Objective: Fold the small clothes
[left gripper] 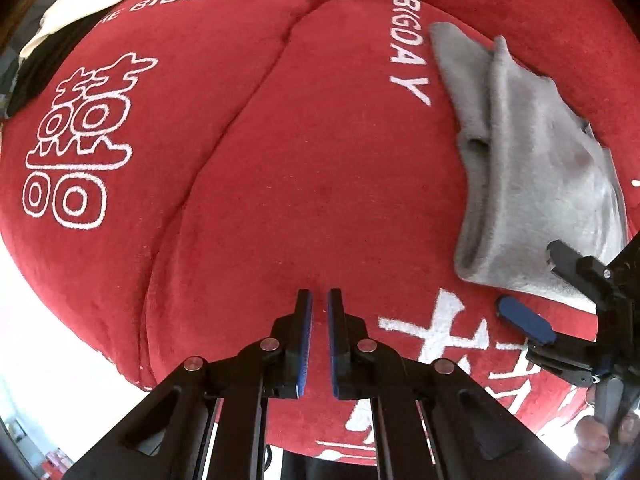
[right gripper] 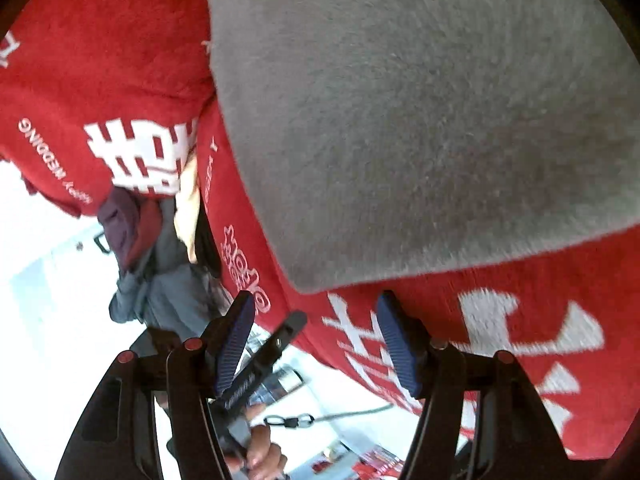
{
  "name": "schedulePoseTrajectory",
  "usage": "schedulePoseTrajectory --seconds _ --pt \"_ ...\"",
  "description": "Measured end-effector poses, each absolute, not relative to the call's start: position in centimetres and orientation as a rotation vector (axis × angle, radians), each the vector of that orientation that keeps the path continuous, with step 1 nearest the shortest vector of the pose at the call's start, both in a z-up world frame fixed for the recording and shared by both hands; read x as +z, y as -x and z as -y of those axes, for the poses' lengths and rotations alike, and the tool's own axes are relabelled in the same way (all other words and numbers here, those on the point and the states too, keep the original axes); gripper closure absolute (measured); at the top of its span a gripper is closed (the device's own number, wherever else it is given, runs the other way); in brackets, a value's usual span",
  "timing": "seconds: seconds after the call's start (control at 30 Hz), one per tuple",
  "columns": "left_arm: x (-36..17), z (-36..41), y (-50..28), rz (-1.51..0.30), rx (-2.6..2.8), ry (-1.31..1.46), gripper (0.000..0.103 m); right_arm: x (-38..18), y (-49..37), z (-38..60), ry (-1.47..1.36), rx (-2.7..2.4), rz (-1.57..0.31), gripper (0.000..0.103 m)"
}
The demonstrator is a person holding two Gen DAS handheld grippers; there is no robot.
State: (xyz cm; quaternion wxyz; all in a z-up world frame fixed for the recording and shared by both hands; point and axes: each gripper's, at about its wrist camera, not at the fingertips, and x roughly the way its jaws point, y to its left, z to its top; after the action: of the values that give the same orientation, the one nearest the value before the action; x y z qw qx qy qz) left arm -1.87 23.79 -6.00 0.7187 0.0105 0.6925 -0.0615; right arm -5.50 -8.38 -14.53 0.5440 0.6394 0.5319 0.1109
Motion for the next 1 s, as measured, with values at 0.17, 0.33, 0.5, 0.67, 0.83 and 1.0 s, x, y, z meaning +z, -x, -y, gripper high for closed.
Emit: schedulePoseTrajectory --seconds 0.17,0.33,0.5,0.67,0.83,1.0 --pt "-5.4 -25.5 1.9 -1.502 -0.104 -0.004 0.002 -14.5 5.6 8.3 -1.524 0.256 -1.230 0.035" --pt "-4.9 -25.9 1.5 -1.490 -0.101 -0.038 0.002 -14.0 5.5 9.1 -1.518 0.217 -1.199 0.035" --pt "-5.7 -25.4 0.6 -1.533 -0.108 -0.043 0.002 -14.7 5.6 9.4 -1.618 0.176 -1.133 0.035" --pt "-6.5 -26.7 0.2 -1.595 -0.096 0.024 0.002 -15.3 5.2 9.3 -1.665 0.194 -1.128 0.043" --pt "-4.6 -27.1 0.4 -1.548 -0.101 0.007 0.002 -15.2 4.6 9.5 -1.618 0.189 -1.165 0.094" --pt "-3.1 -26.5 0.6 -1.490 -0.107 -0.036 0.002 -12.6 3.7 8.0 -1.264 0.252 -1.295 0.096"
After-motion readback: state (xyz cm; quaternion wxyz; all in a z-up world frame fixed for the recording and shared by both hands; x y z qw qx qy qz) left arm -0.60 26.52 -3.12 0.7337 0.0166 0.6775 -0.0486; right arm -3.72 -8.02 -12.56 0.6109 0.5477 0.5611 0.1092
